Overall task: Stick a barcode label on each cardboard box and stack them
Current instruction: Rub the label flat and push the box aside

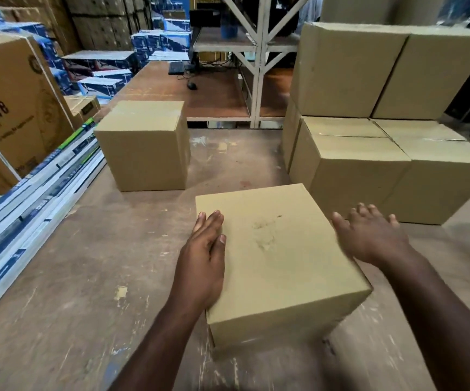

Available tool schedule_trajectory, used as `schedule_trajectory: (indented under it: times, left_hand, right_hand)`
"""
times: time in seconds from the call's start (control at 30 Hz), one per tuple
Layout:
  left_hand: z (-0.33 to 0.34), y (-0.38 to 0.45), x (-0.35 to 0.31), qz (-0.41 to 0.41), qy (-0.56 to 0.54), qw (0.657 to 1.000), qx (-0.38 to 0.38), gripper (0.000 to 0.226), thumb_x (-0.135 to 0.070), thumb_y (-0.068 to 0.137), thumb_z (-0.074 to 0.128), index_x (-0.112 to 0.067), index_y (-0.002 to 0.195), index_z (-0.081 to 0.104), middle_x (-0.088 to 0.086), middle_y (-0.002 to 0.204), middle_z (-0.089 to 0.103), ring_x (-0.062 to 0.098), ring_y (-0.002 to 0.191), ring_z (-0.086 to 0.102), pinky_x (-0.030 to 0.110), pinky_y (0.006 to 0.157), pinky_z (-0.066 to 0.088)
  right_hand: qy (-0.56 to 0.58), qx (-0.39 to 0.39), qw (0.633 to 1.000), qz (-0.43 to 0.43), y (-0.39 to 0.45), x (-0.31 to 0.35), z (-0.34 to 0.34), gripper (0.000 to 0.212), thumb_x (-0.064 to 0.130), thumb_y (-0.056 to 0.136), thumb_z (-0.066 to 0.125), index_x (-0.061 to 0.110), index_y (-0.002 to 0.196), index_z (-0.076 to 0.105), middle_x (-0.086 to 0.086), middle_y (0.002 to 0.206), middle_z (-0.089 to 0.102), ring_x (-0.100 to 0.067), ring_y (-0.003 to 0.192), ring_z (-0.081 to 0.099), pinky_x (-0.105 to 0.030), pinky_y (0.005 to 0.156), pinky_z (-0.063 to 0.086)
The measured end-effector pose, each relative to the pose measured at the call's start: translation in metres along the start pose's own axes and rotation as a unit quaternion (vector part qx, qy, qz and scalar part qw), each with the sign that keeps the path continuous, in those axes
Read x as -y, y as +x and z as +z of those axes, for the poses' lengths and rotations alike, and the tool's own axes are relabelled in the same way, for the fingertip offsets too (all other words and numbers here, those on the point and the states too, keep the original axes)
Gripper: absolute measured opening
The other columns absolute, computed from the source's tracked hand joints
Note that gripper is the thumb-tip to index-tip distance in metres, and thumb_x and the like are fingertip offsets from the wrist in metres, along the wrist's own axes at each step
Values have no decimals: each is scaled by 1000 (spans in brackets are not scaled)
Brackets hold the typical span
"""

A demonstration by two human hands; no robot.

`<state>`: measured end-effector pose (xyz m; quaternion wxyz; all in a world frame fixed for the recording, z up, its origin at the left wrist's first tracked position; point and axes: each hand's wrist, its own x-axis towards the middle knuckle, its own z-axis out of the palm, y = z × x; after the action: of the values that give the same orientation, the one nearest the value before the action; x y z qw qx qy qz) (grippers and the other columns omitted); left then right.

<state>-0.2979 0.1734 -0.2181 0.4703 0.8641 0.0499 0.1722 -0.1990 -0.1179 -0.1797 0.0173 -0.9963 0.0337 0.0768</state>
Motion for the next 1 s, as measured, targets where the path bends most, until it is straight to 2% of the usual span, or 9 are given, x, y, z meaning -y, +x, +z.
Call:
schedule_trajectory:
  times: [0.07,0.13,0.23,0.33,0.5,0.67,0.77,0.9,1.0]
  left_hand:
    - [-1,0,2,-5,-14,1000,6,46,-15,106,50,-23,151,46,-26,156,32,-11,148,17,2,114,13]
    - [-2,1,4,-39,-58,998,9,48,-16,105,53,-25,151,45,-26,162,23,-21,142,16,-2,110,17]
    - [-2,-1,3,-112,-104,988,-2,58,-25,103,58,-29,156,35,-20,165,18,-18,142,21,6,109,23]
    - [-5,-2,2,-152,-147,977,-10,60,-27,102,59,-33,156,33,-20,146,46,-4,123,54,11,91,45]
    - [-27,4,20,-163,-150,975,-16,56,-30,102,59,-32,153,38,-13,144,53,-15,108,56,10,77,46]
    - [-45,14,21,-179,-91,979,-36,65,-46,97,63,-34,155,36,-18,148,41,1,122,47,23,96,36]
    - [-58,28,18,-225,-133,963,-68,68,-47,95,65,-27,155,39,-12,152,44,7,123,48,26,96,36]
    - [-68,29,27,-318,-234,917,-52,36,-42,95,62,-18,120,71,1,109,75,17,87,69,32,74,48]
    - [-51,14,33,-336,-341,877,38,31,-33,100,51,-12,110,71,11,89,71,22,70,66,33,67,47]
  right_hand:
    - [16,-33,998,-53,-6,-13,2,72,61,105,20,20,165,16,1,174,5,-21,161,3,-50,129,9]
    - [216,-19,968,-126,-29,-16,9,63,59,104,33,32,161,32,13,169,23,-14,157,19,-41,124,22]
    - [543,63,828,-124,-63,-20,40,55,73,96,40,57,149,43,32,157,35,-5,146,35,-40,119,27]
    - [647,34,744,-164,-88,-29,89,82,87,83,51,40,150,52,19,153,53,-9,145,45,-41,120,36]
    - [593,15,789,-159,-102,-14,114,100,90,53,75,25,127,59,35,113,70,11,105,66,-9,81,51]
    - [631,-78,755,-159,-76,29,94,73,50,80,80,20,143,61,14,130,71,-6,121,66,-22,95,56]
    - [602,-145,767,-170,-57,61,56,59,60,81,79,43,136,63,17,131,69,0,120,64,-35,101,57]
    - [516,-239,796,-208,-42,90,-7,59,69,78,76,40,129,67,22,119,71,2,103,65,-23,85,56]
    - [415,-265,825,-277,-25,112,-51,57,68,81,74,40,129,65,18,119,70,-2,101,61,-23,83,53]
